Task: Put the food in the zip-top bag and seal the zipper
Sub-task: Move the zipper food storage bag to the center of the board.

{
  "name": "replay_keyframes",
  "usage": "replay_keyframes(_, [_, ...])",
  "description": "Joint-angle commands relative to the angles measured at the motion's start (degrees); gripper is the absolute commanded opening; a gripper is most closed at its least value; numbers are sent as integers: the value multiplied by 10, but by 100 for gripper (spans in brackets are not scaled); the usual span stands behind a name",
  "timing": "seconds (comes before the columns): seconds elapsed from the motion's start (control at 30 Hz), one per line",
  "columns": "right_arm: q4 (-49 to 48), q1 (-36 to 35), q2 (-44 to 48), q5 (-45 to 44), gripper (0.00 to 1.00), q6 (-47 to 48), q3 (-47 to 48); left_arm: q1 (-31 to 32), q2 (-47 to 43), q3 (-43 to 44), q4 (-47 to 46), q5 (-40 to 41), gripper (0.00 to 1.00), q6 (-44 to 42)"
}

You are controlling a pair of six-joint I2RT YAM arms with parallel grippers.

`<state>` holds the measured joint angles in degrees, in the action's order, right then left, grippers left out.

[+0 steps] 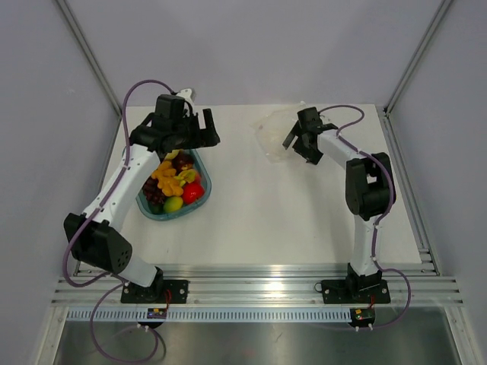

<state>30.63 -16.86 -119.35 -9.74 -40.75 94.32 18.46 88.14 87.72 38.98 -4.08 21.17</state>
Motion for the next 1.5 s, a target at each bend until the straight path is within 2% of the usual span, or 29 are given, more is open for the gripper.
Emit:
replay_keyframes(0.0, [-63,24,20,8,99,-71,-36,5,-38,-12,23,-91,92,-20])
replay_keyframes(0.1, [-93,31,-2,21,98,-94,-44,6,-70,-42,30,-108,93,-19])
replay_keyframes(0.17, [-107,35,-28,37,94,-110,-35,6,-84,-49,40,-93,93,-21])
replay_keyframes(0.33, [-193,39,-53,64,67,-100,-35,6,-97,-35,66,-95,95,-36])
replay_keyframes(0.37, [-208,40,-51,84,48,-95,-37,6,-96,-27,72,-100,96,-38])
replay_keyframes(0.43, [-229,46,-44,110,22,-69,-36,6,-90,-18,81,-104,97,-47])
replay_keyframes(0.47, [-229,46,-41,131,0,-58,-34,6,-89,-9,84,-102,97,-50])
replay_keyframes(0.57, [-223,49,-12,185,0,0,-41,4,-82,3,88,-93,98,-59])
replay_keyframes(0.7, [-215,49,67,269,0,70,-108,-18,-50,27,94,-160,99,-55])
replay_keyframes(0.8, [-218,49,184,337,0,123,-222,-31,-24,29,80,-192,99,-53])
replay_keyframes(0.93, [-187,48,305,414,0,197,-321,-31,17,33,59,-239,99,-51])
replay_keyframes(1.1, [-190,47,471,451,0,216,-434,-30,52,5,4,-343,99,-16])
replay_keyframes(1.17, [-191,48,499,468,0,219,-452,-30,56,-31,-28,-377,99,4])
replay_keyframes(1.27, [-169,48,517,462,0,232,-467,-26,77,-61,-65,-390,98,46])
replay_keyframes(1.37, [-89,48,477,388,0,256,-442,-13,85,-71,-53,-372,97,42])
replay_keyframes(1.4, [-48,48,466,323,0,243,-420,-9,80,-75,-49,-367,97,41])
replay_keyframes(1.43, [-20,47,453,282,11,236,-403,-9,68,-77,-48,-363,97,39])
replay_keyframes(1.47, [32,48,428,241,50,227,-371,-9,60,-81,-44,-356,97,35])
